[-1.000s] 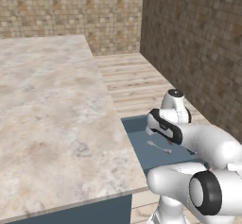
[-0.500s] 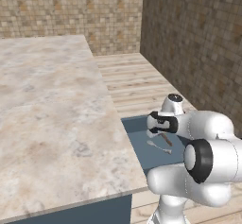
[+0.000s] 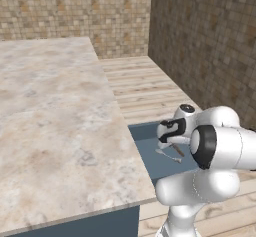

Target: Organize the utensils by type. Pick up the wooden spoons from the counter and place them in the open cabinet. Then pick up the metallic utensils from the counter and place them in the open drawer.

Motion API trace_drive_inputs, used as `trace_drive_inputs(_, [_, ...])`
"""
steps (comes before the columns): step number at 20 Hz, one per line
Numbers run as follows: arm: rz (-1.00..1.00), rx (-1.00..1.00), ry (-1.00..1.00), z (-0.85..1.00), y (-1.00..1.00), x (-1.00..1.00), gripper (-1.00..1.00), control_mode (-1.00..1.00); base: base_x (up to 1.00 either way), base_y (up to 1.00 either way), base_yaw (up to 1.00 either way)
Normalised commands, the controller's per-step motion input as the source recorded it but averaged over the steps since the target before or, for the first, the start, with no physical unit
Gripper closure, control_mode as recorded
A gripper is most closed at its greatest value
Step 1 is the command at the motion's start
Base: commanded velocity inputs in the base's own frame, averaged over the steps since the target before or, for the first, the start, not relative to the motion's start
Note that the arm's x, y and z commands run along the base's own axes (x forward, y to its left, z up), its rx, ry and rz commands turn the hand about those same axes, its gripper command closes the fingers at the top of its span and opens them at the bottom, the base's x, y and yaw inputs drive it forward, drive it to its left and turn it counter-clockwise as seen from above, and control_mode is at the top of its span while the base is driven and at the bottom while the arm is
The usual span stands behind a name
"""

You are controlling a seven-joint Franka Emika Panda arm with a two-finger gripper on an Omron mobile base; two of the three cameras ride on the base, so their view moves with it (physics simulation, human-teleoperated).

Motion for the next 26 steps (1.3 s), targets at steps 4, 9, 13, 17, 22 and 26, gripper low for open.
trace_drive_inputs(4, [0.01,0.00,0.00,-0.35,0.00,0.12,1.00,-1.00,0.00,0.00,0.00])
trace_drive_inputs(9, [0.00,0.00,0.00,-0.23,-0.04,0.06,1.00,-1.00,0.00,0.00,0.00])
trace_drive_inputs(13, [0.00,0.00,0.00,-0.29,0.00,0.08,1.00,-1.00,0.00,0.00,0.00])
trace_drive_inputs(17, [0.01,0.00,0.00,-0.25,0.00,0.12,1.00,-1.00,0.00,0.00,0.00])
trace_drive_inputs(22, [0.02,0.00,0.00,-0.15,-0.06,0.20,1.00,-1.00,0.00,0.00,0.00])
trace_drive_inputs(26, [0.02,0.00,0.00,-0.17,-0.09,0.27,1.00,-1.00,0.00,0.00,0.00])
